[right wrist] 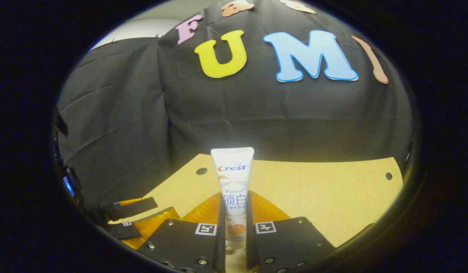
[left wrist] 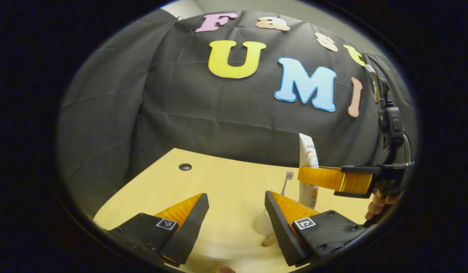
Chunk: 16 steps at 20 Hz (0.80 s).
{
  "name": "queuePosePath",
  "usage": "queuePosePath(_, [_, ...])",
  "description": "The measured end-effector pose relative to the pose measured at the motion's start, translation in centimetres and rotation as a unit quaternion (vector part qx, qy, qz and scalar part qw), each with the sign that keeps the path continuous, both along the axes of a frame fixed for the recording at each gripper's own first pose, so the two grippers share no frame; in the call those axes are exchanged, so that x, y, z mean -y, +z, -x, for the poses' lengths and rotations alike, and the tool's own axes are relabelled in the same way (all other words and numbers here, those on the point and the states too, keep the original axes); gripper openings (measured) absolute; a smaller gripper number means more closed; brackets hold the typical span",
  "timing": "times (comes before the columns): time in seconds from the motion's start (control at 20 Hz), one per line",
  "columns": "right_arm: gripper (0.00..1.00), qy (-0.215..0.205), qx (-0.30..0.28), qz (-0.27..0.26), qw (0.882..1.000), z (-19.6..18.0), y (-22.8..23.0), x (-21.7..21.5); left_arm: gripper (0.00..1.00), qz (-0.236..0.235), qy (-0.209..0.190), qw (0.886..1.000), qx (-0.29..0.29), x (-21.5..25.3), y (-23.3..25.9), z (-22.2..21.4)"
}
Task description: Put the toothbrush and toothpaste on the desktop into the cup, then pick up the cup and place it on the coaster on the desktop.
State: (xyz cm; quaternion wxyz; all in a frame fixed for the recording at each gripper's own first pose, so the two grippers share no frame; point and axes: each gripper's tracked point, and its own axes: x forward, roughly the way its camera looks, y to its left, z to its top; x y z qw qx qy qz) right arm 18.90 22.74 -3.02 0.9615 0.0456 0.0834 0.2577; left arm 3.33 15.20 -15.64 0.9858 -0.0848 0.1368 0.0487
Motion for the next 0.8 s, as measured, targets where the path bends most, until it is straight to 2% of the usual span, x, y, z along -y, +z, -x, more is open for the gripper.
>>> queuePosePath(0.35, [0.22, 0.004, 0.011, 0.046, 0.999, -2.4, -2.6, -1.6, 0.96, 0.001, 0.016, 1.0, -0.016, -1.5, -1.0, 1.0])
queuePosePath(0.8, [0.29, 0.002, -0.01, 0.111, 0.994, -1.7, -4.8, -0.6, 0.96, 0.011, 0.019, 1.0, -0.021, -0.8, -1.2, 0.4])
